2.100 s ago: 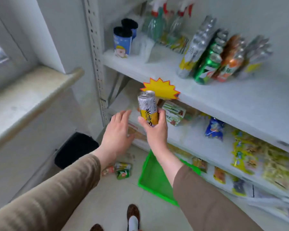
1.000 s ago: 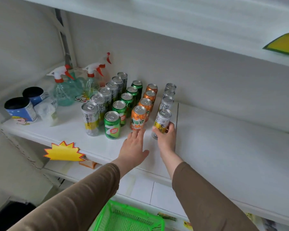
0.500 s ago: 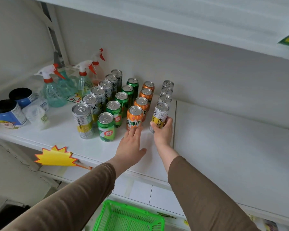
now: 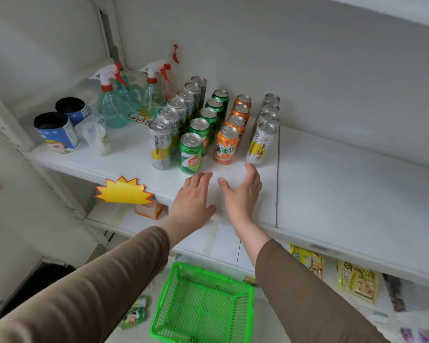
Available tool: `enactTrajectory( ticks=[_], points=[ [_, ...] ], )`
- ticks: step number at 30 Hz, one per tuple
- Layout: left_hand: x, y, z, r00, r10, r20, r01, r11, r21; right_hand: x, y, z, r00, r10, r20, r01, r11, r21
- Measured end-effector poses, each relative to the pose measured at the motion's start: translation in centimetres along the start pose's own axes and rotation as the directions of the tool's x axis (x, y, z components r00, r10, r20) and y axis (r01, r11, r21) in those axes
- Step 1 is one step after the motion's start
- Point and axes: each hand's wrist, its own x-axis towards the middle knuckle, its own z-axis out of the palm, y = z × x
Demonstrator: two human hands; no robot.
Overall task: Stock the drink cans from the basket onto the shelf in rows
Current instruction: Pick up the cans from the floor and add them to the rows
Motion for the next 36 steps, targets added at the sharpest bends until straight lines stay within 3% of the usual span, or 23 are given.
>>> enactTrajectory(
  ticks=[9, 16, 25, 29, 36],
  points=[
    [-14.7, -13.1, -5.0, 0.997, -0.072, -0.009, 0.073, 0.996, 0.046, -17.3, -5.4, 6.1, 0.951, -0.277, 0.139, 0.300, 0.936, -0.183],
    [-26.2, -24.8, -2.2, 0.951, -0.280, 0.132, 0.272, 0.959, 0.073, -30.4, -2.6, 15.1, 0.894, -0.205, 0.398, 0.303, 0.931, -0.202],
    [-36.4, -38.5, 12.7, 0.826, -0.478, 0.298, 0.454, 0.878, 0.152, -42.3, 12.4, 29.2, 0.728, -0.040, 0.685, 0.314, 0.907, -0.281],
    [-39.5, -42.8, 21.2, 0.744, -0.535, 0.401, 0.520, 0.840, 0.154, -46.5, 21.2, 35.0, 0.657, 0.057, 0.752, 0.297, 0.897, -0.327],
    [-43.3, -49.5, 36.2, 0.680, -0.540, 0.495, 0.541, 0.826, 0.158, -51.3, 36.2, 44.8, 0.556, 0.182, 0.811, 0.325, 0.851, -0.413]
  ],
)
